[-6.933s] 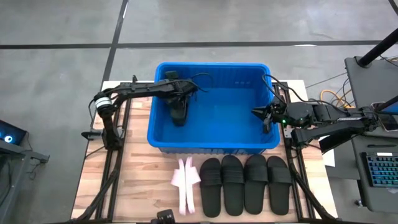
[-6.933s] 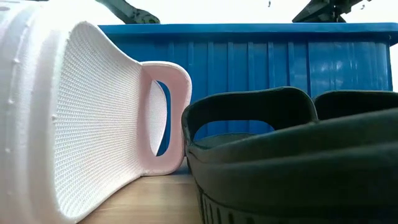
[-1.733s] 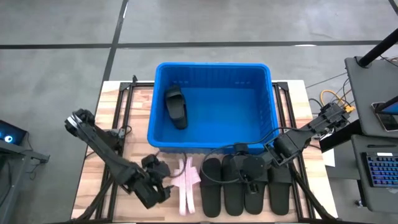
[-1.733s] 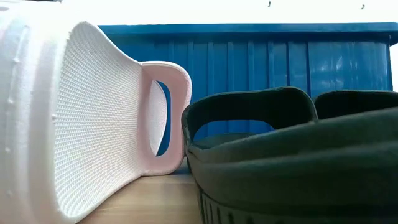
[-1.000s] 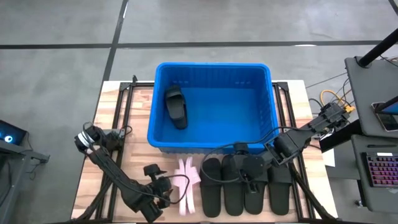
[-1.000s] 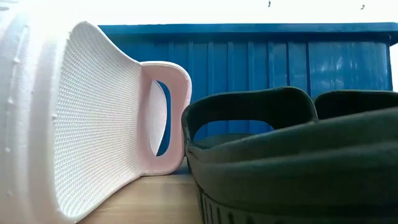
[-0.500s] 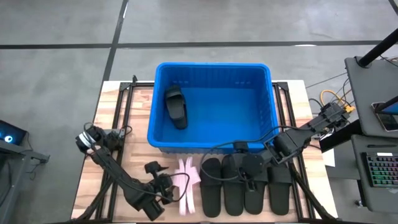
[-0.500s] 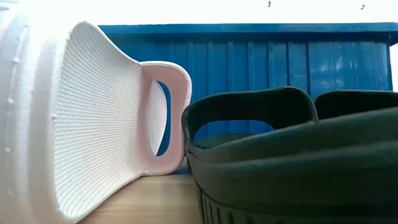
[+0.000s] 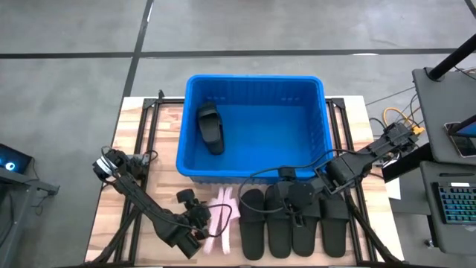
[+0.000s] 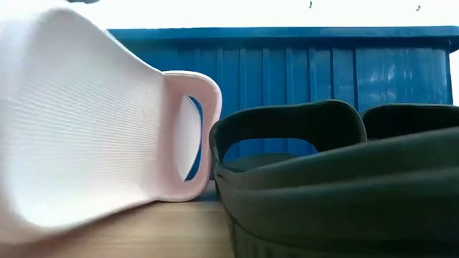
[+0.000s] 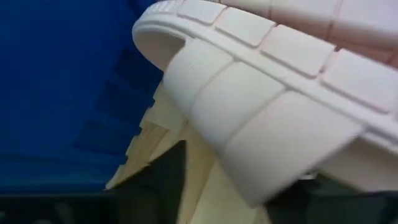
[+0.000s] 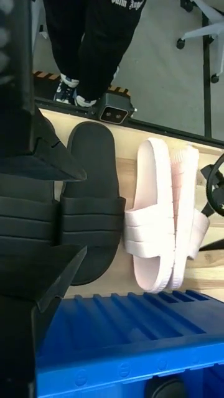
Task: Pick and place slides into bin
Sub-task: Put the left pink slide into the blue container
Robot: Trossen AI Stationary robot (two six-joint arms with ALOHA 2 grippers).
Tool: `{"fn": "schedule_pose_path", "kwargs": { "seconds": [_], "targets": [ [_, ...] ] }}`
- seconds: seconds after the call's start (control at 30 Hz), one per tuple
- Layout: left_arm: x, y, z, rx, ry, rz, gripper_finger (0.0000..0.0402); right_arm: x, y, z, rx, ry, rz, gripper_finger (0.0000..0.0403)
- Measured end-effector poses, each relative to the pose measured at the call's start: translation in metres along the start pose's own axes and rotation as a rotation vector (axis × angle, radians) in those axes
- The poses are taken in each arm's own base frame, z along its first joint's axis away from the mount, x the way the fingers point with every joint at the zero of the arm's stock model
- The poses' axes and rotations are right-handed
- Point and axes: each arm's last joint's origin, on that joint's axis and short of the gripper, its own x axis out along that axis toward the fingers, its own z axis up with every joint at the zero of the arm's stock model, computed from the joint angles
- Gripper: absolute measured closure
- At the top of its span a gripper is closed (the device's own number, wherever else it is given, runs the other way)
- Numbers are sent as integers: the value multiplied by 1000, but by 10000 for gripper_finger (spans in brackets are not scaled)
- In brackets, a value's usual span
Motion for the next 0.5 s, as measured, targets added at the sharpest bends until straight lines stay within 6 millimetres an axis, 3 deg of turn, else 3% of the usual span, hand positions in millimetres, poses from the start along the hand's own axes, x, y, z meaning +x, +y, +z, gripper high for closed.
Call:
{"fn": "schedule_pose_path", "kwargs": {
  "seconds": [0.13,0.2,0.33,0.5],
  "targets": [
    [1,1,1,18,4,6,356,0,0,0,0,-2,1,236],
    [1,1,1,20,13,3,388,0,0,0,0,-2,0,236],
    [-3,5,1,28,84,-21,391,0,0,0,0,-9,-16,236],
    [-24,16,10,64,195,-106,399,0,-1,1,1,-11,-19,236]
  ]
}}
